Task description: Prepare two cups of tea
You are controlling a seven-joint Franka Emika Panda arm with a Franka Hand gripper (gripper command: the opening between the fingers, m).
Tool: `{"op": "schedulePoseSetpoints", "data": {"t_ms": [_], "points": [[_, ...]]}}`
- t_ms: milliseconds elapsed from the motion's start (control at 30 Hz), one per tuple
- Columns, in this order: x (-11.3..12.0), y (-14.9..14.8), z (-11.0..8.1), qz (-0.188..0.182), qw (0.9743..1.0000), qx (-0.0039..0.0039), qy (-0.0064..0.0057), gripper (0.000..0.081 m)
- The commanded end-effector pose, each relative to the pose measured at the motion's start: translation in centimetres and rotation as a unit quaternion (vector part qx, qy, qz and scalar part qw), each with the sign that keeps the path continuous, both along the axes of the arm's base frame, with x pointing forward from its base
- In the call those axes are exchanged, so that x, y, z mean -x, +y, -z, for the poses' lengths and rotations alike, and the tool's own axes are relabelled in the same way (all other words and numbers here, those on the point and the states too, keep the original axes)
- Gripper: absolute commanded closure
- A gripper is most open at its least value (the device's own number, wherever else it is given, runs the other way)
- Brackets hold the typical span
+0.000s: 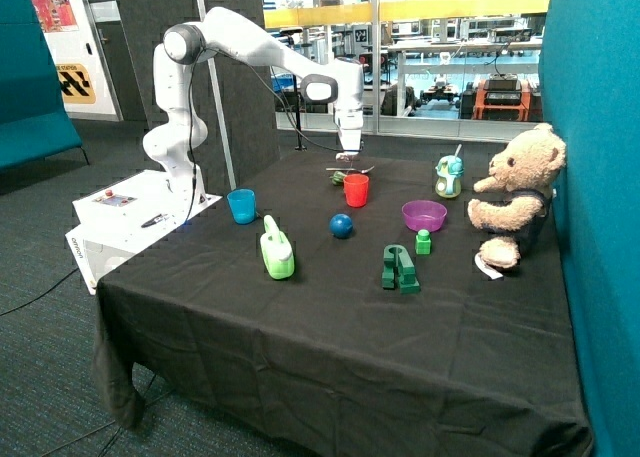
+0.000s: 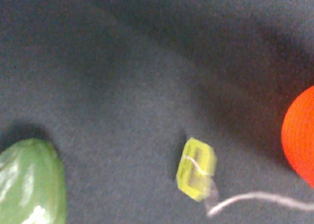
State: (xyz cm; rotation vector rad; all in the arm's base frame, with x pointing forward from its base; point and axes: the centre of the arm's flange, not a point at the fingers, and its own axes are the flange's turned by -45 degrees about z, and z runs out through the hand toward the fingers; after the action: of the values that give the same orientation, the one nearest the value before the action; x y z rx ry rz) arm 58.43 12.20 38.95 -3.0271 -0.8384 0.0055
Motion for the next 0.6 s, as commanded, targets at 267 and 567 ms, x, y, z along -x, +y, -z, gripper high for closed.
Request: {"op": "schedulePoseSetpoints", "data": {"t_ms": [267,567], "points": [[-3.0,-2.8,1.6,0.035,0.9994,-0.00016,-0.0018,0.0808],[-4.2,-4.7,1.3,0.045,0.999,-0.00014,-0.0018,0.0808]]}}
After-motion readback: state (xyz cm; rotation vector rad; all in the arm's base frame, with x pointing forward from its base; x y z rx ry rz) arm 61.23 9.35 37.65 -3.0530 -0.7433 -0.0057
